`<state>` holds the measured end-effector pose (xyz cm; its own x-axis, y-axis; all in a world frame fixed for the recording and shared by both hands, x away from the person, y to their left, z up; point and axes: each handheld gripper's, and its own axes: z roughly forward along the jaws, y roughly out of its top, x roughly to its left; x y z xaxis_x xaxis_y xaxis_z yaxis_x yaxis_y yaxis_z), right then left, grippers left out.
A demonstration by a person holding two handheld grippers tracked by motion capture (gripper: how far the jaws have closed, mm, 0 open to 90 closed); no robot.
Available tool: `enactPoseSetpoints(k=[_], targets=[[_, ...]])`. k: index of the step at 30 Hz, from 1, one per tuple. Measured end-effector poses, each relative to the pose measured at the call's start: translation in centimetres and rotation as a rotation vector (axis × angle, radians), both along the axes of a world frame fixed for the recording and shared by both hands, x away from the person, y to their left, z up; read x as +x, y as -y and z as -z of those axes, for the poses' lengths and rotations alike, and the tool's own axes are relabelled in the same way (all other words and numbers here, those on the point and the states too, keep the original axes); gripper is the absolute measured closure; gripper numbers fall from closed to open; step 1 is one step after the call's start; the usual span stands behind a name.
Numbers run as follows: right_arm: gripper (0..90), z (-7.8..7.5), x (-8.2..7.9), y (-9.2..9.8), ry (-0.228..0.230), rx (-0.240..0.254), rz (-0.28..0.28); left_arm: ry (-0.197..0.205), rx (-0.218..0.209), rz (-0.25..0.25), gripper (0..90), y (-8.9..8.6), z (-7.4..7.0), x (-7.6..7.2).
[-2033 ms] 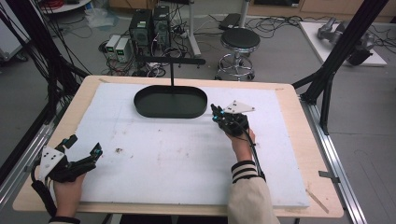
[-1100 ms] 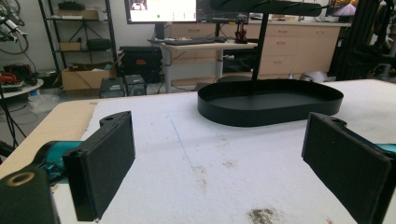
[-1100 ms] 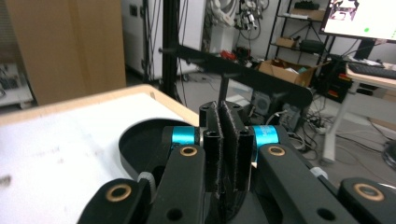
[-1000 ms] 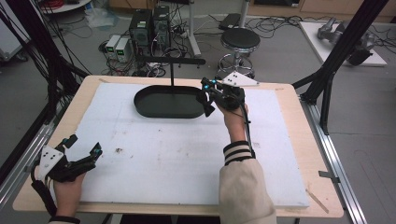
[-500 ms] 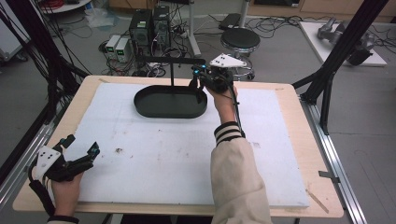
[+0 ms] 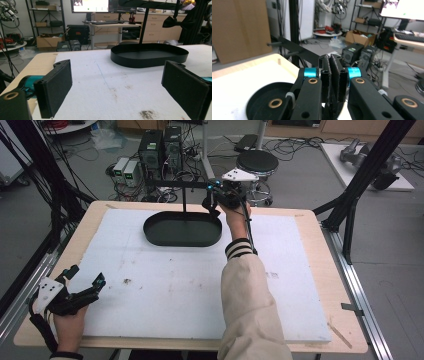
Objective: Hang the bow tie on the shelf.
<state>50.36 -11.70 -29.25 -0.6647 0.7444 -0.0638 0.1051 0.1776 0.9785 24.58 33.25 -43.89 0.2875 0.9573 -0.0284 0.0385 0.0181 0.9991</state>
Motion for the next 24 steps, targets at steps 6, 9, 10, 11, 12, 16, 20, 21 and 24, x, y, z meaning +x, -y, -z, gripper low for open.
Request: enactPoseSetpoints(k=[6, 9, 10, 11, 12, 16, 20, 21, 24], targets=[[86.6, 0.5, 0.8, 0.3, 0.006, -0.002, 0.035, 0.0, -0.005, -0.002, 10.1, -0.1, 0.0, -0.1], [86.6, 0.7, 1.0, 0.5, 0.003, -0.021, 0.061, -0.004, -0.005, 0.003, 10.1, -0.1, 0.0, -0.1], [86.5, 0.8, 1.1, 0.6, -0.001, -0.025, 0.069, -0.004, -0.006, 0.005, 10.1, 0.0, 0.0, -0.1], [86.4, 0.9, 1.2, 0.8, -0.01, -0.029, 0.08, -0.004, -0.006, 0.005, 10.1, 0.0, 0.0, -0.1], [86.2, 1.0, 1.3, 0.9, -0.018, -0.033, 0.088, -0.002, -0.009, 0.007, 10.1, 0.1, 0.1, -0.1], [75.5, 1.4, 1.5, 1.2, -0.03, -0.07, 0.121, -0.007, -0.006, 0.009, 10.1, 0.1, 0.0, -0.1], [54.6, 1.7, 1.7, 1.7, -0.049, -0.055, 0.198, -0.003, -0.001, 0.003, 10.1, 0.2, 0.0, -0.2], [49.3, 1.7, 1.7, 1.9, -0.052, -0.05, 0.22, -0.003, -0.002, 0.003, 10.1, 0.2, 0.0, -0.2], [36.9, 1.6, 1.3, 2.5, -0.047, -0.024, 0.264, -0.003, -0.004, 0.003, 10.1, 0.2, 0.0, -0.3]])
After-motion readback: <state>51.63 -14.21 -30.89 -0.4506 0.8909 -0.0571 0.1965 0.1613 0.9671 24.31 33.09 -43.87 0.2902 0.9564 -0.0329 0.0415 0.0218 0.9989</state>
